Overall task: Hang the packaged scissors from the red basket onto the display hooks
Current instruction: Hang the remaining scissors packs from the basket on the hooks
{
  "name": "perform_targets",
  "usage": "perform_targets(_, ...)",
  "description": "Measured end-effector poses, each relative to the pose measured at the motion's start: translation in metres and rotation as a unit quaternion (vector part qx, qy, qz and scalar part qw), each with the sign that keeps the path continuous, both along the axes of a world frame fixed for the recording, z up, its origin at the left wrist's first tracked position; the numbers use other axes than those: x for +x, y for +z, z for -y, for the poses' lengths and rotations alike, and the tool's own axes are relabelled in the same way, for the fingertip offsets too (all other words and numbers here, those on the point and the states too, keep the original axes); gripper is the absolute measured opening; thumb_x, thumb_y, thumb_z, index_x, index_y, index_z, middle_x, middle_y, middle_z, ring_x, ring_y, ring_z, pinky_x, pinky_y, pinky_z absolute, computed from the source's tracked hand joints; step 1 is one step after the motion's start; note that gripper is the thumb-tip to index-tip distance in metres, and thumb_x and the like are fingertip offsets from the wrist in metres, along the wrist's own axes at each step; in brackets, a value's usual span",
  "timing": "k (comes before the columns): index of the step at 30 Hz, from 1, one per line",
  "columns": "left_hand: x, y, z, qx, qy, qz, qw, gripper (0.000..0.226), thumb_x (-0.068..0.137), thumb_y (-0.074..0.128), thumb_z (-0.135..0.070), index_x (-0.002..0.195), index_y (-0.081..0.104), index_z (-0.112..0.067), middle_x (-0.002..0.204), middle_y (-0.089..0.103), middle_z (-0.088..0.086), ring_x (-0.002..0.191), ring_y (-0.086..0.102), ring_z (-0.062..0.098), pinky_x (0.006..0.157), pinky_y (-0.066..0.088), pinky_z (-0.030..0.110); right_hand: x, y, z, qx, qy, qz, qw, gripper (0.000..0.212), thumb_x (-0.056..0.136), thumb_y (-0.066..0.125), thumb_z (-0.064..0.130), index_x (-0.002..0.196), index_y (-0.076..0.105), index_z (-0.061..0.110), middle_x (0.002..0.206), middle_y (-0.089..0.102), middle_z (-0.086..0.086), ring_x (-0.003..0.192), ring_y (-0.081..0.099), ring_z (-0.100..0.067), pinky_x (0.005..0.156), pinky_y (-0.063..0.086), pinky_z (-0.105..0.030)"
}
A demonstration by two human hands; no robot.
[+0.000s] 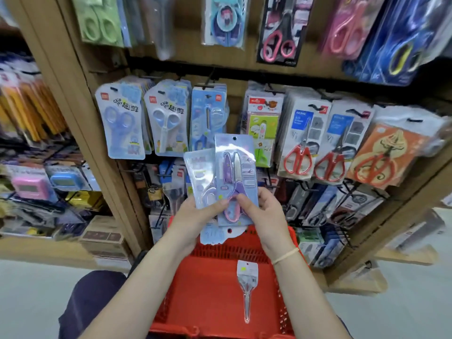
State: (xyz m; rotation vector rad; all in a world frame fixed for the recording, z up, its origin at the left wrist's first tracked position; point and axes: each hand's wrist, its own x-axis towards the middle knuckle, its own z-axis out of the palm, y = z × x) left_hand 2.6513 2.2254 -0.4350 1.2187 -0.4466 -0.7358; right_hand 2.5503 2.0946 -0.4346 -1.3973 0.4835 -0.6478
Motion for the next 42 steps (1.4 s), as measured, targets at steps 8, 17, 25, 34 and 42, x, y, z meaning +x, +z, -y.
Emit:
perform_targets(8,0.009,0.095,0.034,-0.050,0.062,0.116,0.990,0.047,0.075,0.088,-0.015,0.117,0.070,-0.006,0.105,0.078,0.012,0.095,0.076,0.028,0.083,0.061,0.043,0.003,0.079,0.022,-0.073,-0.008,0.061,0.995,0.022,0.092,0.073,0.022,0.113,0.071,0.016,0.109,0.077,0.000,0.106,0.071,-0.016,0.092,0.056,-0.030)
perform_targets(17,0.029,0.177,0.052,-0.073,0.134,0.223,0.963,0.029,0.094,0.073,-0.029,0.122,0.064,-0.028,0.113,0.074,-0.007,0.102,0.072,0.013,0.086,0.058,0.034,0.002,0.166,0.077,-0.127,-0.041,0.150,0.980,0.025,0.095,0.068,0.030,0.119,0.061,0.028,0.122,0.071,0.000,0.115,0.067,-0.020,0.100,0.053,-0.044)
perform_targets(25,0.050,0.174,0.033,-0.102,0.203,0.211,0.951,0.021,0.093,0.074,-0.020,0.114,0.071,-0.021,0.108,0.078,0.000,0.104,0.073,0.023,0.092,0.059,0.047,0.023,0.197,0.083,-0.230,-0.045,0.107,0.966,0.011,0.101,0.059,0.015,0.110,0.061,0.020,0.089,0.071,-0.005,0.057,0.066,-0.022,0.039,0.044,-0.028)
perform_targets(34,0.068,0.191,0.036,-0.130,0.179,0.212,0.952,0.029,0.094,0.073,-0.021,0.122,0.067,-0.017,0.111,0.077,0.002,0.103,0.074,0.022,0.084,0.061,0.039,0.059,0.222,0.073,-0.195,-0.082,0.170,0.963,0.008,0.106,0.052,0.025,0.100,0.058,0.025,0.076,0.057,0.006,0.052,0.046,-0.011,0.049,0.042,-0.026)
perform_targets(42,0.065,0.192,0.056,-0.126,0.152,0.211,0.957,0.023,0.093,0.074,-0.026,0.115,0.069,-0.028,0.112,0.077,-0.002,0.107,0.073,0.022,0.096,0.056,0.056,0.054,0.231,0.096,-0.175,-0.090,0.120,0.973,0.016,0.107,0.049,0.025,0.114,0.060,0.016,0.078,0.059,0.007,0.048,0.048,-0.002,0.041,0.038,-0.017)
